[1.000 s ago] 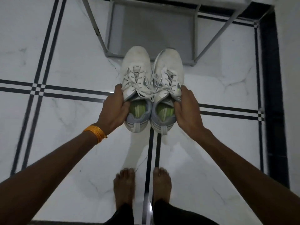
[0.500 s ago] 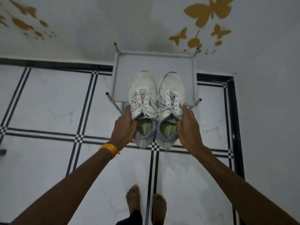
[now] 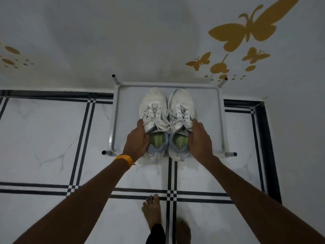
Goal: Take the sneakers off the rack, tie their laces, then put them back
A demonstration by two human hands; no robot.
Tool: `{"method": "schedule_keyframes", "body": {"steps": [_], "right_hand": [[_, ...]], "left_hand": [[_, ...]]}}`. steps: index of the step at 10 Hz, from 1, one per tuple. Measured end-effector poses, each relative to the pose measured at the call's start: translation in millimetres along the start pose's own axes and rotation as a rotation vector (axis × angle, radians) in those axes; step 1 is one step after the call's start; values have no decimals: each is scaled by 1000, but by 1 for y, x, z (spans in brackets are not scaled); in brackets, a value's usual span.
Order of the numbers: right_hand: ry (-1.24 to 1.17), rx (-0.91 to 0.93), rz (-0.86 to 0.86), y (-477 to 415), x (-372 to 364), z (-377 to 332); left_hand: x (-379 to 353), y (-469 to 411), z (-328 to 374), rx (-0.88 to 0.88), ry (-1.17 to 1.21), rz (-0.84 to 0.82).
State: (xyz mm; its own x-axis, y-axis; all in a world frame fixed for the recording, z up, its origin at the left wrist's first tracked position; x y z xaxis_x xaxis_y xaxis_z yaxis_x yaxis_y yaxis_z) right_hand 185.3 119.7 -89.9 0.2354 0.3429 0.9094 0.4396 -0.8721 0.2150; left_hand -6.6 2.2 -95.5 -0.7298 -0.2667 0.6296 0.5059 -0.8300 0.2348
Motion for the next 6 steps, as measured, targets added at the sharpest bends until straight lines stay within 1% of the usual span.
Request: {"method": "schedule_keyframes", "body": {"steps": [1,3,4,5,6], "right_hand": [[7,-27,-27,-29,-16,10],[24,-9,-93,-49,-30,19],[0,9,-170,-50,-29,22],[15,-15,-271,-53,-11,13],[154,23,-178,-59,36,-5]], "left_hand": [[-13,-31,-7,2,16,-36],[-27,-48,-18,49,29,-93],[-29,-50,-19,101,-47,-178],[-11,-55,-4,140,-245,-185],[25,-67,26,110,-394,-20]]}}
Point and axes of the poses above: each hand's wrist, its own y-axis away from the middle knuckle, its own x-axis out of the back of the hand, z = x × y, the point moved 5 cm from there along -y, towards the middle knuckle, and after that the axes turned 6 degrees about y, right-handed, at the moved point
